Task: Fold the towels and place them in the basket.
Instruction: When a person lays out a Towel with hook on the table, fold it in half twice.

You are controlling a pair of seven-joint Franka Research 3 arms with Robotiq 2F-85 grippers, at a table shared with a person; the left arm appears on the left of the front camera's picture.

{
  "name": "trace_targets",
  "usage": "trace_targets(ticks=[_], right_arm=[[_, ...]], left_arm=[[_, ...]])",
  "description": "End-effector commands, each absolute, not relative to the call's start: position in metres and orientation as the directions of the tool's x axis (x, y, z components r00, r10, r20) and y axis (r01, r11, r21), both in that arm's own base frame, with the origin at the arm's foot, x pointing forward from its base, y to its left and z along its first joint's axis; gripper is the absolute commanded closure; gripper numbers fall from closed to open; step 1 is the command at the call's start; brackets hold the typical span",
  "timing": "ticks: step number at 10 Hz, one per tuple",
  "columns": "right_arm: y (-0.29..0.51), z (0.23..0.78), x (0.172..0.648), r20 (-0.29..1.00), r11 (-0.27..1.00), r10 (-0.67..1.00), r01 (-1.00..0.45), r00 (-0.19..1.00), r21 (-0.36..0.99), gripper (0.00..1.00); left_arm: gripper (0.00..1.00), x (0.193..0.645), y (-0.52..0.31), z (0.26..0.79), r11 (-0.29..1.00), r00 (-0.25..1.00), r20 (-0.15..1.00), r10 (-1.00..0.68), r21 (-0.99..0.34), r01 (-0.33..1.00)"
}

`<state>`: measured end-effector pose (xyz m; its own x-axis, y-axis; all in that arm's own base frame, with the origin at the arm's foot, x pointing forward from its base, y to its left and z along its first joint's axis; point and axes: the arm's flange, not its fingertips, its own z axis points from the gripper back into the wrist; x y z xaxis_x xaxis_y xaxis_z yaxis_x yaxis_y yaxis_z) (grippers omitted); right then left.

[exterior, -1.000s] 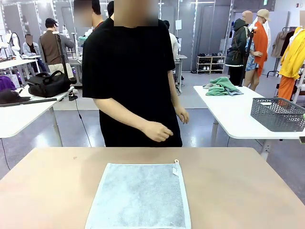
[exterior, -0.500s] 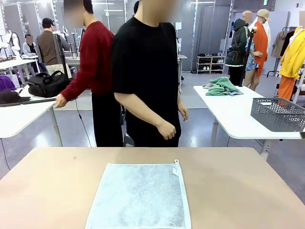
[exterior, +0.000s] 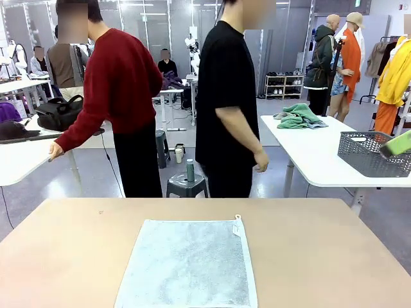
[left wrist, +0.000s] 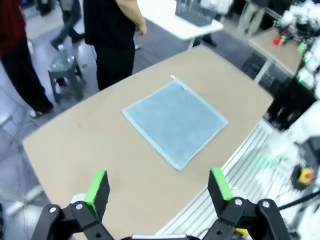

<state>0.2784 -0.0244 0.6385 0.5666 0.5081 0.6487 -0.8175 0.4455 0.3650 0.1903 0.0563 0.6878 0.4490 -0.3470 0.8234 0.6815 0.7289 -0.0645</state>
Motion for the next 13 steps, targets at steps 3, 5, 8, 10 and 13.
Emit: trace_targets(ticks=[3, 5, 8, 10, 13], right_arm=[[0.071, 0.635, 0.274, 0.586, 0.365, 0.761, -0.93, 0.278, -0.033, 0.0], [0.11, 0.617, 0.276, 0.51, 0.298, 0.839, -0.945, 0.191, -0.134, 0.0], [0.145, 0.563, 0.28, 0.462, 0.197, 0.882, -0.964, 0.096, -0.176, 0.0], [0.143, 0.536, 0.285, 0.443, 0.206, 0.888, -0.968, 0.123, -0.144, 0.0], [0.146, 0.533, 0.285, 0.443, 0.201, 0.889, -0.968, 0.118, -0.147, 0.0]], left_arm=[[0.0, 0.192, -0.03, 0.665, 0.577, 0.215, 0.68, -0.701, 0.364, 0.731], [0.0, 0.199, -0.06, 0.637, 0.466, 0.166, 0.556, -0.815, 0.457, 0.758], [0.0, 0.205, -0.087, 0.579, 0.307, 0.118, 0.383, -0.916, 0.479, 0.823], [0.0, 0.212, -0.085, 0.55, 0.307, 0.148, 0.368, -0.918, 0.425, 0.852], [0.0, 0.225, -0.092, 0.595, 0.292, 0.134, 0.365, -0.921, 0.421, 0.859]])
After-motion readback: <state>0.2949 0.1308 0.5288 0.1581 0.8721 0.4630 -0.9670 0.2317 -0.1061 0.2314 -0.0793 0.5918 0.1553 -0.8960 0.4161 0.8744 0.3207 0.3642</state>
